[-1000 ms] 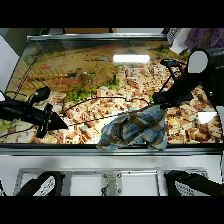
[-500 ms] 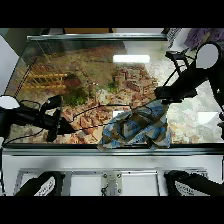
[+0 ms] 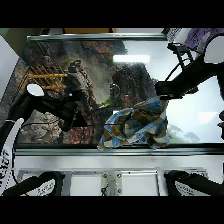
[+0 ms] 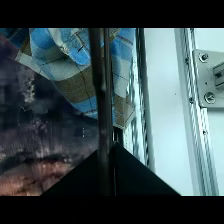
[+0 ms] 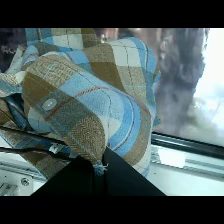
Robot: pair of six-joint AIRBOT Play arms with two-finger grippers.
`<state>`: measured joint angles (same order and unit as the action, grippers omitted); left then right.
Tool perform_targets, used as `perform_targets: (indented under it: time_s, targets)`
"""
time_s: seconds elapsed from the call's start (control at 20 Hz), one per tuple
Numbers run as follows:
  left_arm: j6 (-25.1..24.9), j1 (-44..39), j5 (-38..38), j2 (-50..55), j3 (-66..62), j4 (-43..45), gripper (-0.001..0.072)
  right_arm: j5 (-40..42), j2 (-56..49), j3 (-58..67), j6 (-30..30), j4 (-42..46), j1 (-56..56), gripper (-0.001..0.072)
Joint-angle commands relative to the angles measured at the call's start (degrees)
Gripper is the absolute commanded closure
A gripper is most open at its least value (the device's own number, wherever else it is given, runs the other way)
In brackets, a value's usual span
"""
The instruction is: Fold the clothes and pants, and hang the long-sleeved shirts on hangers.
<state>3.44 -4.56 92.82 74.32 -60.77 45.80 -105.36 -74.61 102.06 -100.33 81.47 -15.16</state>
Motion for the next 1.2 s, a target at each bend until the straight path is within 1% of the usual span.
perform_targets:
  time_s: [0.0,0.2,0.35,0.45,0.55,0.65,0.85,1.15]
  targets:
    - [-2.8,-1.9,-1.2,2.6,-0.8,-4.2,0.0696,-0.2,-0.7,2.0,0.0,-0.9,-0.2,0.0695]
    - [-3.0,-1.9,-1.8,2.8,-0.7,-4.9,0.0696,-0.1,-4.3,6.9,-0.3,-2.2,-3.1,0.0695]
    - [-3.0,-1.9,-0.9,2.8,-0.7,-4.9,0.0696,-0.1,-7.6,11.1,-2.0,-2.5,-6.3,0.0695]
    - [-3.0,-1.9,-1.0,2.8,-0.7,-4.9,0.0696,0.2,-9.8,13.9,-3.8,-4.7,-8.3,0.0695]
    - [-3.0,-1.9,-0.9,2.8,-0.7,-4.9,0.0695,2.3,-10.8,14.8,-5.5,-7.1,-10.1,0.0695]
    - [-3.0,-1.9,-0.9,2.8,-0.7,-4.9,0.0695,5.0,-11.3,14.8,-7.5,-7.5,-12.3,0.0695]
    - [-3.0,-1.9,-0.9,2.8,-0.7,-4.9,0.0695,11.8,-11.6,14.8,-11.3,-10.9,-15.6,0.0695]
    - [-3.0,-1.9,-1.0,2.8,-0.7,-5.0,0.0694,16.5,-13.1,14.8,-16.4,-10.8,-18.4,0.0695]
